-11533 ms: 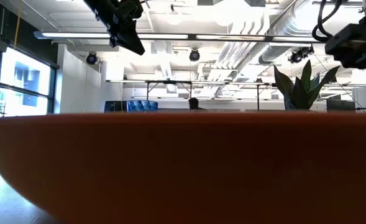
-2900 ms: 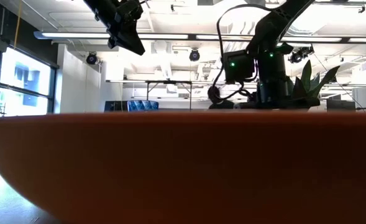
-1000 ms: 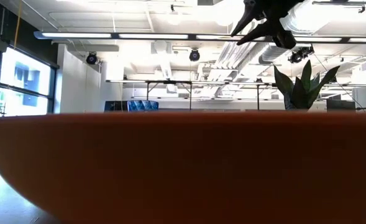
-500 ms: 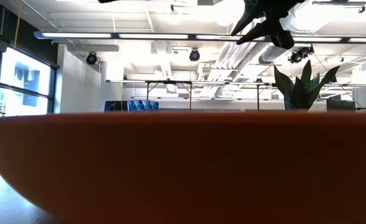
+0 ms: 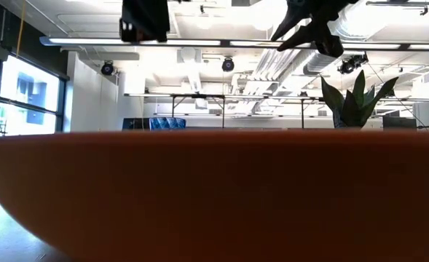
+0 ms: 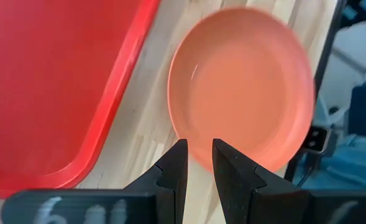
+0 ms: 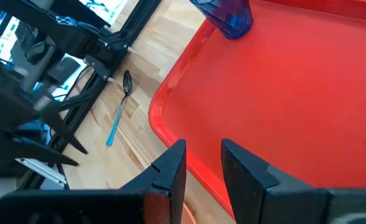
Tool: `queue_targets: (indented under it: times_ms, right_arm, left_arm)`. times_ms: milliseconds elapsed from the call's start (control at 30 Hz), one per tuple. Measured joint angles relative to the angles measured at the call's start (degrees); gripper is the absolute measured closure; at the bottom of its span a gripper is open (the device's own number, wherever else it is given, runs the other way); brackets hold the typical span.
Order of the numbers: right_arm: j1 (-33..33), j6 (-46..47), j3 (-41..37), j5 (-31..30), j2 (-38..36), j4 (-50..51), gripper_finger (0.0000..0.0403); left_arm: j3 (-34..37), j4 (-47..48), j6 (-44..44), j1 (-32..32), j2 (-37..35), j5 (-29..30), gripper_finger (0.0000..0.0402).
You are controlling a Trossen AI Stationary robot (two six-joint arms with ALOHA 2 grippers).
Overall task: Pick and place plate/cup/fork/spoon on tray
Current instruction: Put the orange plate on the red serving tray to the left of the orange fork
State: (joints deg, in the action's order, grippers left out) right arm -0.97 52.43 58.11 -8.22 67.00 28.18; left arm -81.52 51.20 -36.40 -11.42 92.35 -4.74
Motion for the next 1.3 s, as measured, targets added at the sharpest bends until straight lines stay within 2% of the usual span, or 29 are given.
queue_targets:
  times_ms: [233, 433, 833, 1033, 1167, 1300]
  right_arm:
    - [0.0, -0.4, 0.0, 0.1, 0.0, 0.0, 0.0311]
    - [0.3, -1.2, 0.0, 0.1, 0.0, 0.1, 0.0311]
    - [2.6, -2.6, 0.0, -1.3, 0.0, 0.3, 0.0311]
    - [2.6, -2.6, 0.0, -1.9, 0.0, 0.3, 0.0311]
    - [2.6, -3.0, 0.0, -2.3, 0.0, 0.3, 0.0311]
    - [2.6, -3.4, 0.0, -2.3, 0.0, 0.3, 0.0311]
  left_arm:
    - [0.0, 0.0, 0.6, 0.2, 5.5, -3.0, 0.0337]
    - [0.0, 1.2, -0.4, 0.3, 9.2, -3.3, 0.0337]
    - [0.0, 2.0, -4.0, 0.4, 10.0, -0.5, 0.0334]
    - [0.2, 1.7, -4.1, 0.6, 10.0, -2.7, 0.0301]
    - [0.2, -1.3, -7.0, 0.3, 10.0, -2.7, 0.0268]
    - [0.2, -5.4, -7.3, -0.7, 10.7, -1.3, 0.0255]
